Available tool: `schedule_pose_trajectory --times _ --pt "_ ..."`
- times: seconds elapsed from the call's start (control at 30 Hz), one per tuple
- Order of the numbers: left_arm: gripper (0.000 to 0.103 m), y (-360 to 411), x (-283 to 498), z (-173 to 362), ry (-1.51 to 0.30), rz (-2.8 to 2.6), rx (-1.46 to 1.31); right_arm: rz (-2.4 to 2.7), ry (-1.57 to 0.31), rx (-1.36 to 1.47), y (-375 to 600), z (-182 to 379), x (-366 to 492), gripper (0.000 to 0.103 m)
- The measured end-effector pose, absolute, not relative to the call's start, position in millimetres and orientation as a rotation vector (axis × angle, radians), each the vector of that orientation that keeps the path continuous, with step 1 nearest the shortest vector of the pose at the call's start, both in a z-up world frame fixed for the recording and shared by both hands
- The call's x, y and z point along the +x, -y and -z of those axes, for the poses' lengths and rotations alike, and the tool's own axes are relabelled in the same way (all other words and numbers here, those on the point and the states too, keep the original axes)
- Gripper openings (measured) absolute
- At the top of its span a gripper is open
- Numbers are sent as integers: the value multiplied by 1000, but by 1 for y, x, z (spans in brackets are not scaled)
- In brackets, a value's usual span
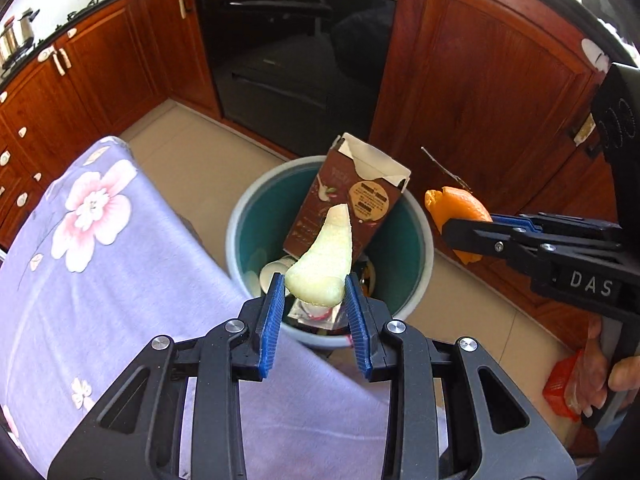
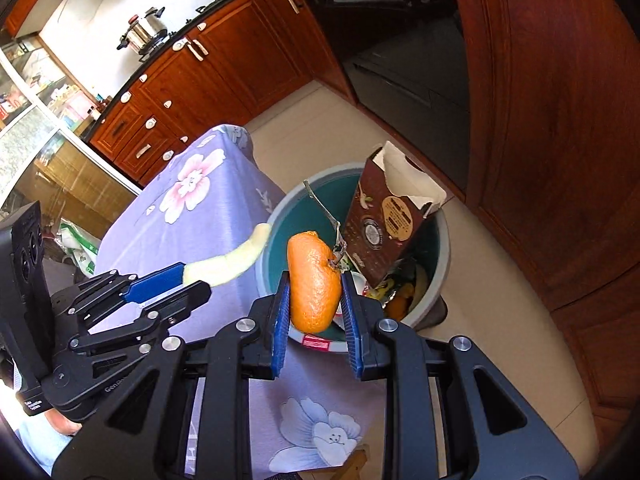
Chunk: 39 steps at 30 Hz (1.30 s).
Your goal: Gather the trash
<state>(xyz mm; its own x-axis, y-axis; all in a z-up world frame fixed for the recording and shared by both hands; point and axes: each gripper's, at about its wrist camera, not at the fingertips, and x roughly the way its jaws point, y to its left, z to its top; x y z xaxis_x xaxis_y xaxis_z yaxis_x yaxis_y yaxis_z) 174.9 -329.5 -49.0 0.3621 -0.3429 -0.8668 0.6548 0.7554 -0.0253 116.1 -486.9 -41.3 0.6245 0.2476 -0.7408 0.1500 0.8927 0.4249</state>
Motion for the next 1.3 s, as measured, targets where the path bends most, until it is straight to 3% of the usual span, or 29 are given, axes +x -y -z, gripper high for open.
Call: schedule_pose_trajectory --times 0.17,0.23,0.37,0.43,0.53,1.03,1.13,1.3 --pt "39 340 186 60 -1045 659 348 -48 -929 492 496 51 125 23" --pt "63 342 186 61 -1030 641 358 -46 -934 494 498 53 128 23" --pt "71 335 185 60 -1024 628 352 -45 -942 492 500 56 133 23" --pt "86 331 184 60 -1023 611 352 -46 -947 491 500 57 135 23" --pt "98 324 182 58 -1003 586 348 -49 -954 493 497 61 136 23" --pt "99 307 175 50 -966 556 343 -63 -973 459 480 62 143 25" --pt "99 305 174 49 -958 553 339 -51 -969 445 478 59 144 33" --pt "99 301 174 47 -952 544 323 -40 -936 434 477 51 144 63"
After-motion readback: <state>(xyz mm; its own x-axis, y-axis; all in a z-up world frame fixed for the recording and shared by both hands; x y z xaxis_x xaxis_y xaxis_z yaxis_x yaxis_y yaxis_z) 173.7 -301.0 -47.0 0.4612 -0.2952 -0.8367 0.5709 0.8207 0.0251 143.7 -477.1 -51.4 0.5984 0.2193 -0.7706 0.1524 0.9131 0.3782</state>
